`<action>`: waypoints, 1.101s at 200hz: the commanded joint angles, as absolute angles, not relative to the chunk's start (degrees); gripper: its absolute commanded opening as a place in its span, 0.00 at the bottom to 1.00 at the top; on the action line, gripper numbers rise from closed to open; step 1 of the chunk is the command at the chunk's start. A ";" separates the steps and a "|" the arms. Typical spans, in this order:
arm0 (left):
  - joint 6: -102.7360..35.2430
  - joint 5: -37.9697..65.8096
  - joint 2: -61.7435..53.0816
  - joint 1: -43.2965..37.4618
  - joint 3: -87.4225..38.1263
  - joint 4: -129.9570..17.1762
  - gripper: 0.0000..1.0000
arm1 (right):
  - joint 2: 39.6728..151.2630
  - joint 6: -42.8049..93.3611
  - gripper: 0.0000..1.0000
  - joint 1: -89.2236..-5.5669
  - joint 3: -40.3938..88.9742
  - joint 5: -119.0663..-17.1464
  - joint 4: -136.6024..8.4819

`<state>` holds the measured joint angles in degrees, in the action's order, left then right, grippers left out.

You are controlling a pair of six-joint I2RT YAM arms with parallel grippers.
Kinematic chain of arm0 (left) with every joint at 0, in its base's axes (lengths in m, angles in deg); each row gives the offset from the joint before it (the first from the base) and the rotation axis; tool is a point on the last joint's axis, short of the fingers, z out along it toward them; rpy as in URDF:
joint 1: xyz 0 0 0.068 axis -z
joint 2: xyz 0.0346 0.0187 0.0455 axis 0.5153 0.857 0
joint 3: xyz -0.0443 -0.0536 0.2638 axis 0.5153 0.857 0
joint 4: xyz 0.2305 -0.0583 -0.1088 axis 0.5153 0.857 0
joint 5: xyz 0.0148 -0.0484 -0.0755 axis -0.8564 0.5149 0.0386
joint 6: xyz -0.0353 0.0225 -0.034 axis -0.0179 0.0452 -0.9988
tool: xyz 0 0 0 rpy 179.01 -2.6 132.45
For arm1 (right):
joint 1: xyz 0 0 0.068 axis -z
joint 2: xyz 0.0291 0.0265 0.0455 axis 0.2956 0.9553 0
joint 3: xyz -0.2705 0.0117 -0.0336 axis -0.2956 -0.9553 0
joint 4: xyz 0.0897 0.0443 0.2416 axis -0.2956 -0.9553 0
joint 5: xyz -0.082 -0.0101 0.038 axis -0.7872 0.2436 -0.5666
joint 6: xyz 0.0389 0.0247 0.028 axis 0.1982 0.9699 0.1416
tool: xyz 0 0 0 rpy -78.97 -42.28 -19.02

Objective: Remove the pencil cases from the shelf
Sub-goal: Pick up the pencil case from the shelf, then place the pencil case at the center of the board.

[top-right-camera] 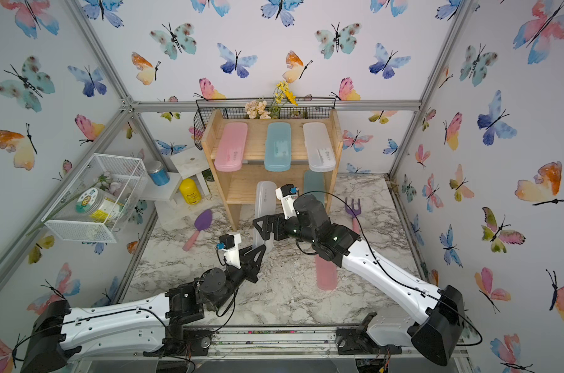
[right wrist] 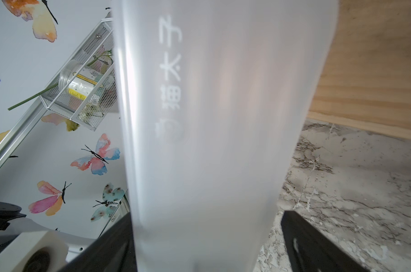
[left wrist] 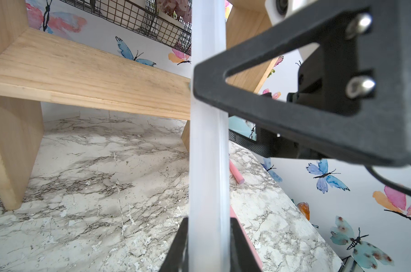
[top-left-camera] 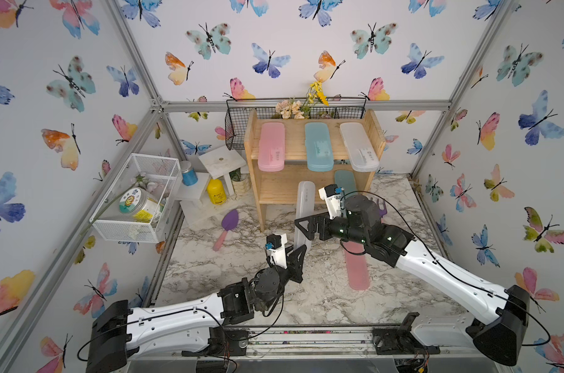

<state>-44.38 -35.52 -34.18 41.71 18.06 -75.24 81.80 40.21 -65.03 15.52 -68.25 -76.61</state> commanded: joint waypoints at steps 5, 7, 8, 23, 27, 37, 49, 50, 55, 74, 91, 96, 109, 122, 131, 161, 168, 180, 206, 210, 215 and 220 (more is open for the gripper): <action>-43.77 -33.03 -35.64 41.94 18.22 -78.72 0.01 | 83.15 39.55 0.99 -65.27 16.72 -64.27 -73.98; -43.77 -32.98 -35.64 41.93 18.16 -78.63 0.01 | 83.11 39.65 0.99 -65.27 16.60 -64.15 -73.76; -43.77 -32.96 -35.64 41.93 18.15 -78.60 0.01 | 83.09 39.68 0.99 -65.27 16.57 -64.13 -73.65; -44.10 -33.29 -35.77 41.96 18.12 -77.74 0.02 | 82.90 40.19 0.96 -65.31 16.01 -63.93 -72.62; -44.12 -33.36 -35.85 41.91 18.20 -77.61 0.03 | 82.87 40.29 0.94 -65.27 16.00 -63.97 -72.60; -44.23 -33.39 -36.16 41.99 18.43 -77.52 0.05 | 82.72 40.15 0.91 -65.29 16.05 -64.27 -72.74; -44.45 -33.63 -36.58 41.97 18.82 -77.61 0.10 | 82.63 39.93 0.87 -65.27 16.26 -64.79 -73.54; -44.46 -33.68 -36.59 41.95 18.83 -77.61 0.11 | 82.63 39.91 0.87 -65.27 16.31 -64.85 -73.58; -44.48 -33.79 -36.77 41.94 19.00 -77.54 0.18 | 82.59 39.72 0.85 -65.27 16.40 -64.95 -73.96; -44.86 -34.69 -37.08 41.94 19.19 -76.90 0.42 | 82.22 39.23 0.81 -65.27 16.35 -66.31 -75.44; -46.24 -36.83 -36.98 41.93 18.56 -74.27 0.63 | 82.40 38.13 0.81 -65.27 16.34 -67.78 -78.09; -47.34 -38.19 -36.80 41.93 18.10 -72.59 0.67 | 82.64 37.49 0.81 -65.27 16.56 -68.29 -79.32; -48.83 -40.17 -36.61 42.00 17.22 -69.03 0.77 | 83.43 35.70 0.81 -65.27 17.52 -70.69 -83.73; -51.64 -43.17 -36.84 41.93 16.65 -65.21 0.84 | 83.80 33.88 0.81 -65.27 17.55 -73.79 -87.86; -53.15 -44.97 -37.44 41.94 16.79 -63.24 0.85 | 83.77 32.89 0.81 -65.28 16.92 -75.74 -90.19; -60.22 -52.20 -42.30 41.92 18.36 -55.97 0.87 | 83.94 32.54 0.81 -65.27 11.27 -77.81 -95.11; -60.99 -53.25 -43.53 41.88 18.69 -54.58 0.88 | 83.94 33.33 0.81 -65.27 9.31 -77.63 -95.41; -61.87 -54.65 -45.06 41.84 19.04 -52.73 0.89 | 84.16 34.72 0.82 -65.27 5.65 -77.49 -95.36; -62.71 -56.21 -47.14 41.84 19.39 -50.21 0.89 | 85.99 37.65 0.81 -65.27 -0.61 -78.94 -93.88; -62.82 -56.35 -47.28 41.80 19.45 -50.15 0.89 | 86.59 37.96 0.81 -65.27 -0.97 -79.50 -94.07; -63.01 -56.49 -47.33 41.84 19.66 -50.15 0.90 | 87.50 38.27 0.82 -65.31 -1.13 -80.37 -94.65; -63.06 -56.57 -47.33 41.88 19.71 -50.10 0.90 | 88.47 38.51 0.82 -65.27 -1.14 -81.04 -95.06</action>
